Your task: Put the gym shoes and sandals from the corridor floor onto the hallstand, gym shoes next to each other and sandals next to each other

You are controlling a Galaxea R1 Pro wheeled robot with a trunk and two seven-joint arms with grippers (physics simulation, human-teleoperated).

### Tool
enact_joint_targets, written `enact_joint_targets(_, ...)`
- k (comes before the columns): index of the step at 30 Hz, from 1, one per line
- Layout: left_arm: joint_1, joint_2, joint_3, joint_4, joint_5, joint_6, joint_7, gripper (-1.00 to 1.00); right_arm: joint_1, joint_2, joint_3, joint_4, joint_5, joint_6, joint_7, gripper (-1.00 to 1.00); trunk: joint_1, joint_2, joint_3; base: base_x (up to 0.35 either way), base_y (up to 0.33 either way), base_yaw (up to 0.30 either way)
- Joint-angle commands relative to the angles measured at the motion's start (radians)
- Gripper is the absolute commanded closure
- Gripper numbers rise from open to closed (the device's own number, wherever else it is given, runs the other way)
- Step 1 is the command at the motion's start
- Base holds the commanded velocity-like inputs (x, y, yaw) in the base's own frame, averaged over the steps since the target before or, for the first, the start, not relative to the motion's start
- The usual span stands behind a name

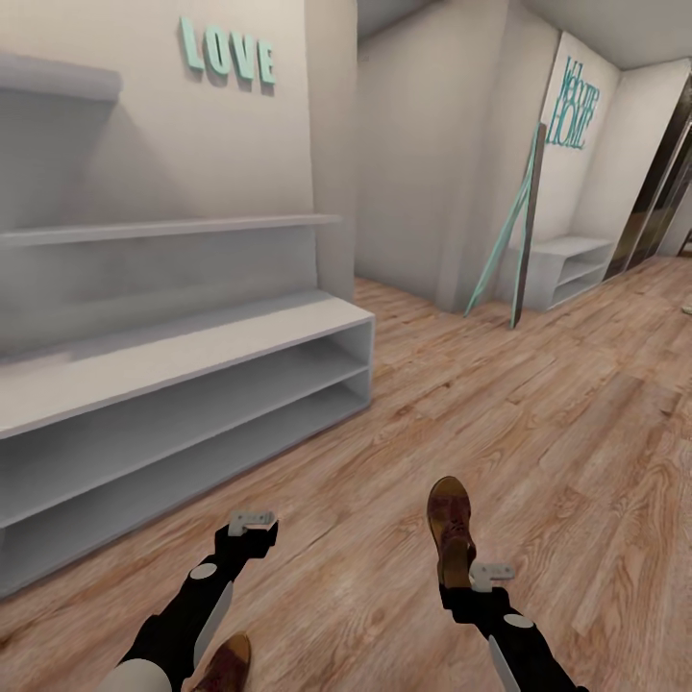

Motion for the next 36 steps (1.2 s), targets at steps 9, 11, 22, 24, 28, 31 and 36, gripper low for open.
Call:
enact_joint_targets(9,0.0,0.0,0.0,-0.001,0.0,0.004,-0.002,-1.0,0.0,0.0,0.0,-0.002,-0.003,0.006,-0.002,1.0,-0.001,0.0,-0.001,-0.209,0.242,0.0)
enact_joint_targets(11,0.0,0.0,0.0,-0.001,0.0,0.004,-0.002,-1.0,0.0,0.0,0.0,-0.002,-0.003,0.006,-0.002,1.0,-0.001,0.0,-0.001,-0.045,0.308,0.0)
enact_joint_targets(22,0.0,0.0,0.0,-0.001,0.0,0.004,-0.002,-1.0,0.0,0.0,0.0,-0.002,-0.003,0.006,-0.002,1.0,-0.001,0.0,-0.001,0.015,0.226,-0.002)
enact_joint_targets(24,0.0,0.0,0.0,-0.001,0.0,0.004,-0.002,-1.0,0.0,0.0,0.0,-0.002,-0.003,0.006,-0.002,1.0,-0.001,0.0,-0.001,0.004,0.02,-0.117)
enact_joint_targets(28,0.0,0.0,0.0,-0.001,0.0,0.004,-0.002,-1.0,0.0,0.001,0.0,-0.003,-0.003,0.006,-0.002,1.0,-0.001,0.0,-0.001,0.001,0.006,-0.209)
enact_joint_targets(31,0.0,0.0,0.0,-0.001,0.0,0.004,-0.002,-1.0,0.0,0.0,0.0,-0.002,-0.003,0.006,-0.002,1.0,-0.001,0.0,-0.001,0.0,0.002,-0.199)
enact_joint_targets(36,0.0,0.0,0.001,-0.001,0.0,0.004,-0.002,-1.0,0.0,0.0,0.0,-0.002,-0.003,0.006,-0.002,1.0,-0.001,0.0,-0.001,0.0,0.0,-0.052)
